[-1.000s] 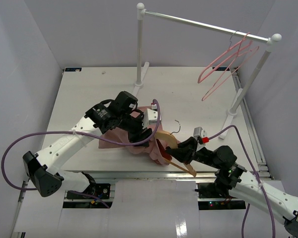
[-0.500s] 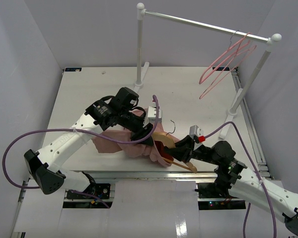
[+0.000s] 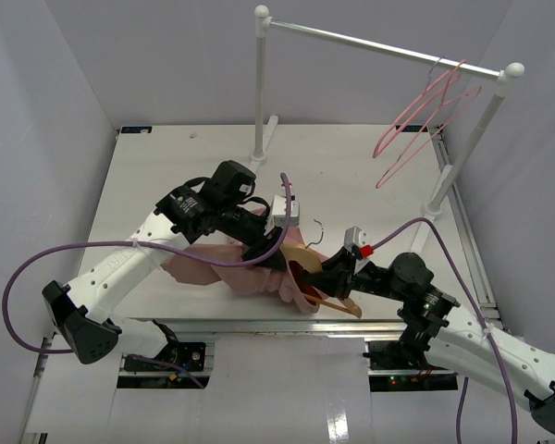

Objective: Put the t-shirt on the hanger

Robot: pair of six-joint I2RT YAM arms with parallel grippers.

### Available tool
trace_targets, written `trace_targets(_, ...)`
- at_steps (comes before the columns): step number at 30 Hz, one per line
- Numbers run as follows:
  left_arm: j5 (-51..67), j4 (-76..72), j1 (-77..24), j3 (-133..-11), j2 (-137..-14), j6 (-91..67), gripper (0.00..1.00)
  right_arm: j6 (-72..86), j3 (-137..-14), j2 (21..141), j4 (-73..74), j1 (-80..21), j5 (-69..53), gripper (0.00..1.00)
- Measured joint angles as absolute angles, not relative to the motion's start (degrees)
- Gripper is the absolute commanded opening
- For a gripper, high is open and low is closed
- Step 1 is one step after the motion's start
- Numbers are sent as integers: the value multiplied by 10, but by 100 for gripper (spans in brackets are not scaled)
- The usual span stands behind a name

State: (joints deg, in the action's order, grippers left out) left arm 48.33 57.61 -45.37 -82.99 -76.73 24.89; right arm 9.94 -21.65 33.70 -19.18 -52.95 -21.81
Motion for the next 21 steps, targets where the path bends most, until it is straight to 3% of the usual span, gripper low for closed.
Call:
trace_targets(2, 475, 560, -453, -822, -761, 235, 0, 98, -230, 340, -175, -530, -205, 20)
trace_targets(4, 461, 531, -453, -801, -742, 212, 0, 96, -240, 339, -157, -532, -192, 8)
trace_targets(6, 447, 498, -455, -774, -717, 186, 0, 89, -252, 338, -140, -536, -183, 8)
trace_targets(9, 424, 460, -460, -746, -680, 143, 20, 73, -274, 341, -118, -541, -183, 8)
trace_targets(12, 410, 447, -463, -743, -662, 121, 33, 63, -290, 346, -113, -541, -187, 8)
trace_targets(17, 400, 454, -463, -744, -671, 114, 47, 57, -293, 343, -101, -540, -190, 8)
trace_targets(19, 396, 465, -461, -745, -685, 115, 58, 55, -292, 338, -91, -539, -189, 8)
trace_targets(21, 396, 474, -459, -745, -699, 116, 61, 54, -291, 332, -82, -537, -189, 8)
